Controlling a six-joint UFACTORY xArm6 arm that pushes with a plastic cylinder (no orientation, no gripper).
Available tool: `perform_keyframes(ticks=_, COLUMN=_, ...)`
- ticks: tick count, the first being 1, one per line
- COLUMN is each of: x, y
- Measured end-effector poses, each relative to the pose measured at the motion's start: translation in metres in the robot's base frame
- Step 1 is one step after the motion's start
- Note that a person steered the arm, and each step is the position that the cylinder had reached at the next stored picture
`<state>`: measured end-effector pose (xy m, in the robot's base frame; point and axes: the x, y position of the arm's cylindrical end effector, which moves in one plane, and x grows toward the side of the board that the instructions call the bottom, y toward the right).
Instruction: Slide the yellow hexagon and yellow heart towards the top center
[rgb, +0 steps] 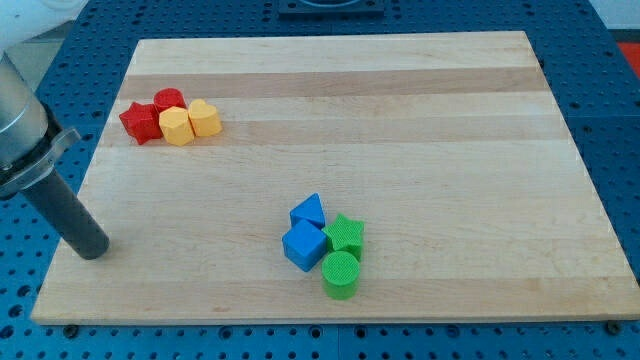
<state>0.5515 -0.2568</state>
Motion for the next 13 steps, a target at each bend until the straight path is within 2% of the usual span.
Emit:
perform_keyframes(ticks=10, x=-0.022, y=-0.001)
perform_keyframes(ticks=11, x=-0.079, y=-0.001)
perform_keyframes(ticks=12, x=-0.079, y=-0.001)
perform_keyframes(ticks=13, x=-0.118, y=0.009)
